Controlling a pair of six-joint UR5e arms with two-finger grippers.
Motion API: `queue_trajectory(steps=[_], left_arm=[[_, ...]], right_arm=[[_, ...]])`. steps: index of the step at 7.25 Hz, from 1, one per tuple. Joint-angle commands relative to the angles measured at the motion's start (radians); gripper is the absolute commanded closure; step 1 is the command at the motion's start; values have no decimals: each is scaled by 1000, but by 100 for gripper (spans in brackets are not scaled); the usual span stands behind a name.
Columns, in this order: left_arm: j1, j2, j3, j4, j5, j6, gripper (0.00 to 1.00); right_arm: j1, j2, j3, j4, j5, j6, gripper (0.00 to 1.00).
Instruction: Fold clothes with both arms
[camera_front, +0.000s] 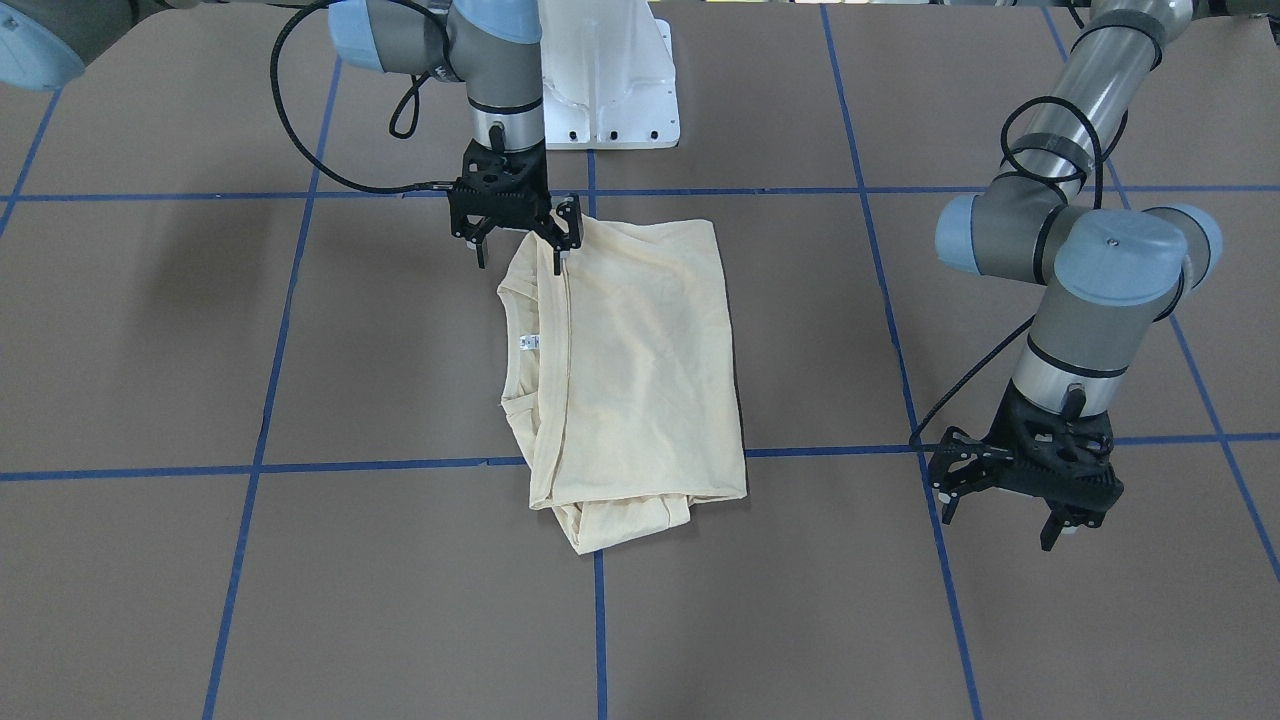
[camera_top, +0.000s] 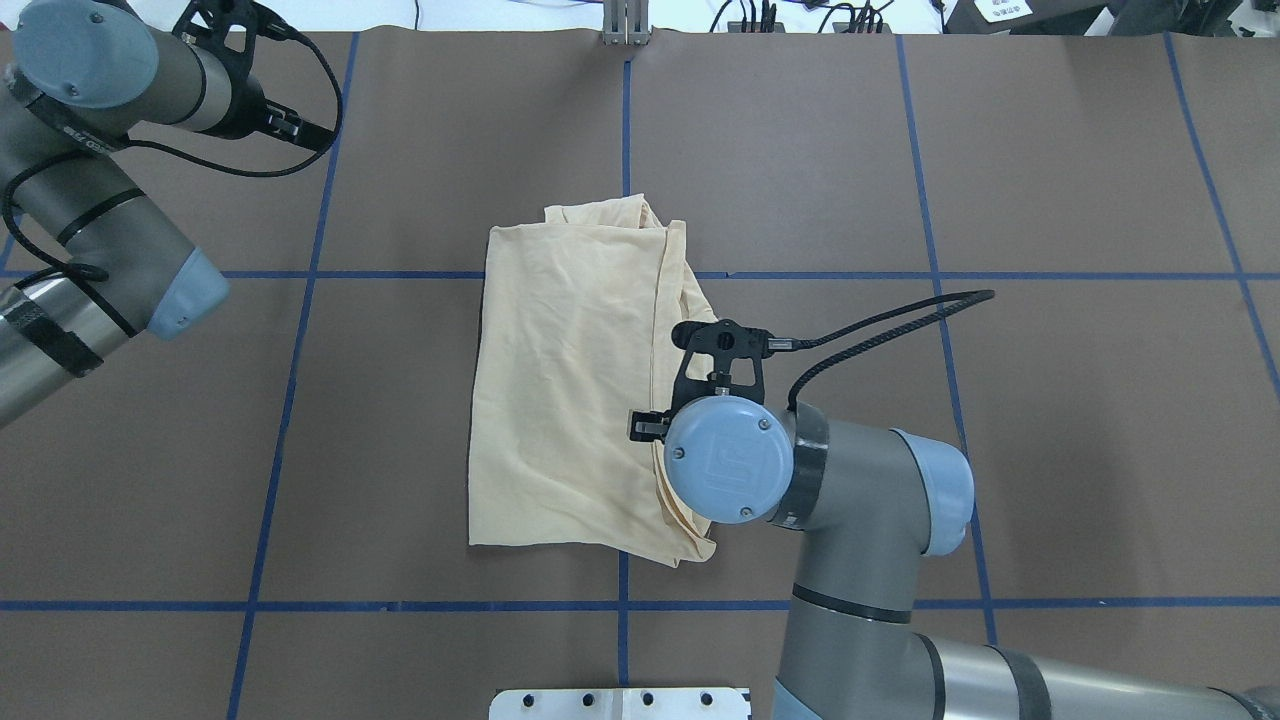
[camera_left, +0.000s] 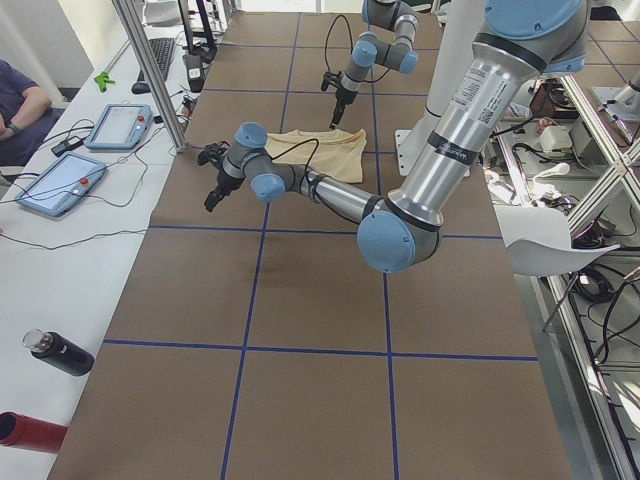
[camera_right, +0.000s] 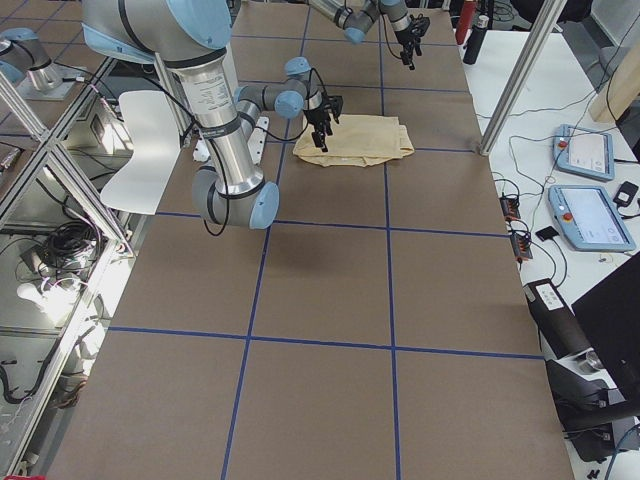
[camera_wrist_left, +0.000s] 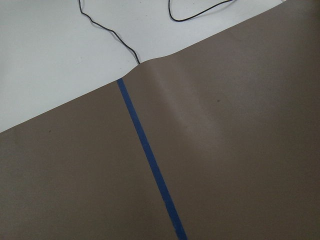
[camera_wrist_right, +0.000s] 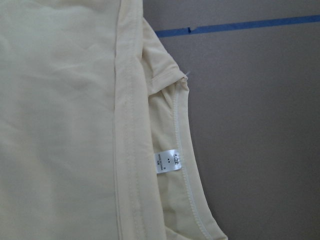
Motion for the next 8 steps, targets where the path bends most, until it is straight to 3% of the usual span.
queue_trajectory(steps=[1,5,8], left_arm=[[0,2,-2,0,0,0,0],[0,0,-2,0,0,0,0],[0,0,0,0,0,0,0]], right_arm=[[1,95,-136,-52,85,-96,0],[-1,119,-218,-56,120,-185,0],[1,111,-200,-127,120,-256,0]])
